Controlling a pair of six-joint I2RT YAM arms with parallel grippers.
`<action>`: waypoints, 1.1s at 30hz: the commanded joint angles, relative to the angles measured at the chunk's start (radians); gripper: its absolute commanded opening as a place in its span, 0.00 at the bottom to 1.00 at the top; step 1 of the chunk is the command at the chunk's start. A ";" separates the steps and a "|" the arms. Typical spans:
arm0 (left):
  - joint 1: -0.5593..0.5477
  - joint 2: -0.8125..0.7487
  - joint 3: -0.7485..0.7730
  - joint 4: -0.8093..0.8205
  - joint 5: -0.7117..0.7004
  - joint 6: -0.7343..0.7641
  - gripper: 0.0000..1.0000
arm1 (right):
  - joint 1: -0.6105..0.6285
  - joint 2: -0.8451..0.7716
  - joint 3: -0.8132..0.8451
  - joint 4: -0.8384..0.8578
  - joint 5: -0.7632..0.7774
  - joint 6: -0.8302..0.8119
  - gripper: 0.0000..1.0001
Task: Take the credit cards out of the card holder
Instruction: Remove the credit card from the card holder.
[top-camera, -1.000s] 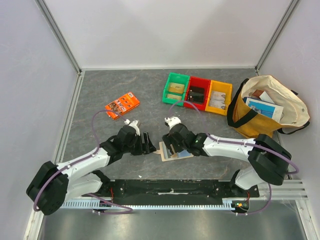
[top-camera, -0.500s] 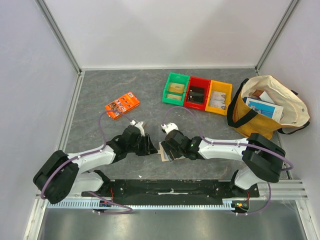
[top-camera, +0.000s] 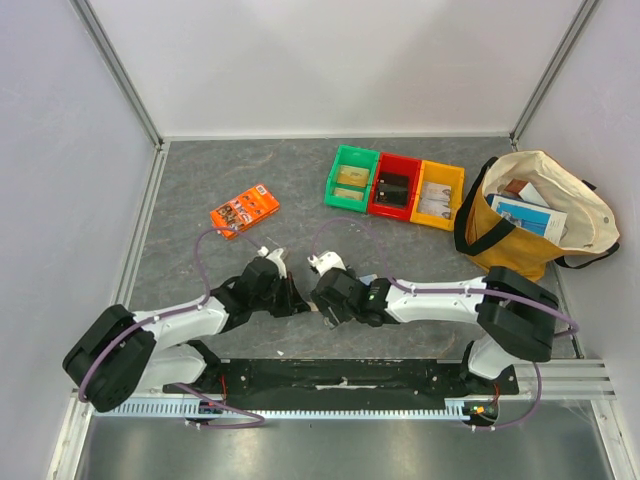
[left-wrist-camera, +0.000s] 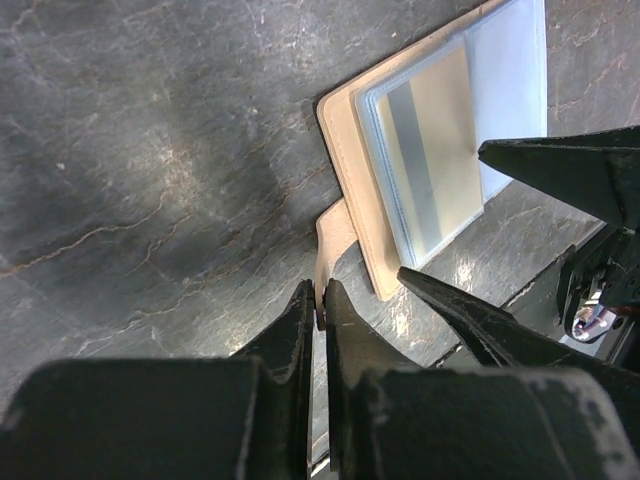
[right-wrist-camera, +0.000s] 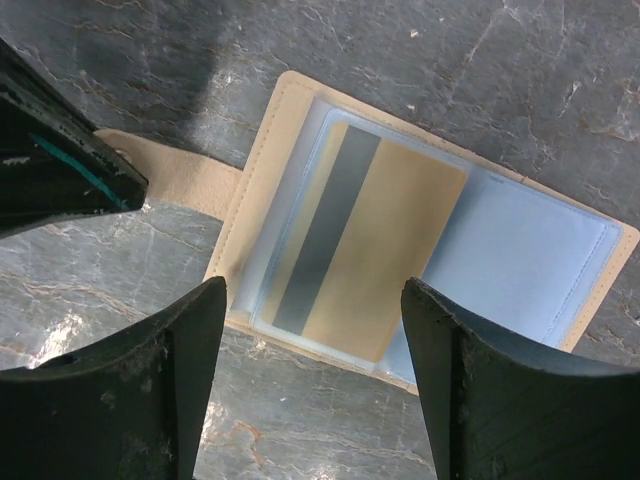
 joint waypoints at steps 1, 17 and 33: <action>-0.010 -0.038 -0.022 0.046 0.007 -0.035 0.02 | 0.034 0.050 0.062 -0.036 0.101 0.017 0.78; -0.009 -0.061 -0.039 0.023 -0.010 -0.034 0.02 | 0.059 -0.048 0.105 -0.097 0.127 -0.006 0.79; -0.009 -0.064 -0.042 0.029 -0.009 -0.034 0.02 | 0.060 0.125 0.119 -0.076 0.163 -0.020 0.66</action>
